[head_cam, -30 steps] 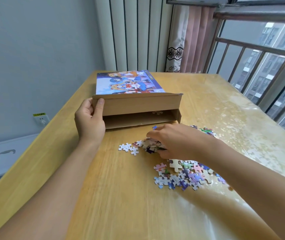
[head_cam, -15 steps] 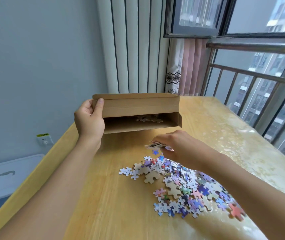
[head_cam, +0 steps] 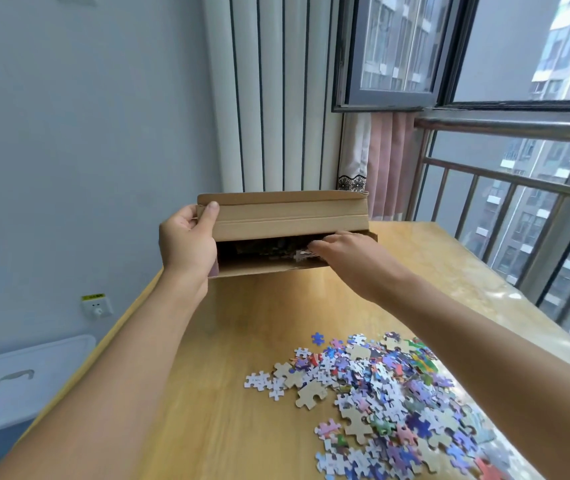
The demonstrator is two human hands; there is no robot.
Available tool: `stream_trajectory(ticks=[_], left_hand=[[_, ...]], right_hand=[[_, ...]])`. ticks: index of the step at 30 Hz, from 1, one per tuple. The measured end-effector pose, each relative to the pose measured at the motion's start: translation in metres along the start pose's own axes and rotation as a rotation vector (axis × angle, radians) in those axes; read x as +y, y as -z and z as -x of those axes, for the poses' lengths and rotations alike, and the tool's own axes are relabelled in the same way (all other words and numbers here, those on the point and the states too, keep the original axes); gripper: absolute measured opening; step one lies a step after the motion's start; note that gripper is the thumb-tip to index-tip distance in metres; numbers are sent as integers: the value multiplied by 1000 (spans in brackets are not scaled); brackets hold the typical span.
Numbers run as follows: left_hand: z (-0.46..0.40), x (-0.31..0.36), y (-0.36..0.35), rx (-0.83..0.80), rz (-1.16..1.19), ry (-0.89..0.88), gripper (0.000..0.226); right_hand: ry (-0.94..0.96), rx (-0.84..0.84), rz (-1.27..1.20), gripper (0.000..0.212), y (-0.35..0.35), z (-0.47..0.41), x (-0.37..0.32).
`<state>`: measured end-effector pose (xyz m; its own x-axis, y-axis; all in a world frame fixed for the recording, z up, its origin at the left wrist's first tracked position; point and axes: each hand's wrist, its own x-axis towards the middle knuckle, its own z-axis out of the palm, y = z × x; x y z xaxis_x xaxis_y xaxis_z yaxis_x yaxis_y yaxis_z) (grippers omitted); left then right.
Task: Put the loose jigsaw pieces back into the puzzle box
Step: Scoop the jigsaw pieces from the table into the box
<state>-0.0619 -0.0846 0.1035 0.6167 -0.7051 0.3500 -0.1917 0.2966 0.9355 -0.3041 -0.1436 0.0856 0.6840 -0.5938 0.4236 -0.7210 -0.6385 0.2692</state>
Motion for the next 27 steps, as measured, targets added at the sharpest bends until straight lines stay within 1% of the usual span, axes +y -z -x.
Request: stream_trajectory(ticks=[4,5,9,11,12,14,17,18,19,21,22,23,24,25,27], left_hand=[[0,0,1,-2,4,3,27],[0,-1,2,-1,5,3,26],[0,-4,4,-8,29,-2,24],[1,-7,4,-5,27,1,25],[1,-8,5,-2,25,2,24],[3,-10,6,6,27,3,23],[6,-18,10,10,19,16,24],[7,-22,11,6,13,25,25],[10,-28,13,4,9,34,25],[15,-38,15,-3,19,28,24],[19,-43,16,-9,25,20,23],[22,-47,17,-11,31,9,22],[26,-51,18,-9,35,1,20],[28,-55,19,-5,43,-7,19],[34,-65,21,1,66,-14,18]], right_hand=[[-116,73,-135,15,3,-7,-1],[-156,91,-175,13,5,-5,-2],[-286,179,-321,19,6,5,-4],[-323,199,-344,20,4,10,-3],[-328,198,-332,18,2,13,-2],[-289,140,-293,9,1,15,-1],[-157,-111,-265,20,-3,17,-6],[-136,-166,-276,21,-2,20,-10],[-117,-175,-286,24,0,25,-16],[-67,-85,-346,33,6,40,-28],[-44,-67,-389,36,9,49,-34],[-23,-100,-428,35,12,57,-39],[-14,-186,-452,33,10,64,-44],[-26,-313,-451,32,7,67,-48],[-96,-538,-414,38,-7,72,-52]])
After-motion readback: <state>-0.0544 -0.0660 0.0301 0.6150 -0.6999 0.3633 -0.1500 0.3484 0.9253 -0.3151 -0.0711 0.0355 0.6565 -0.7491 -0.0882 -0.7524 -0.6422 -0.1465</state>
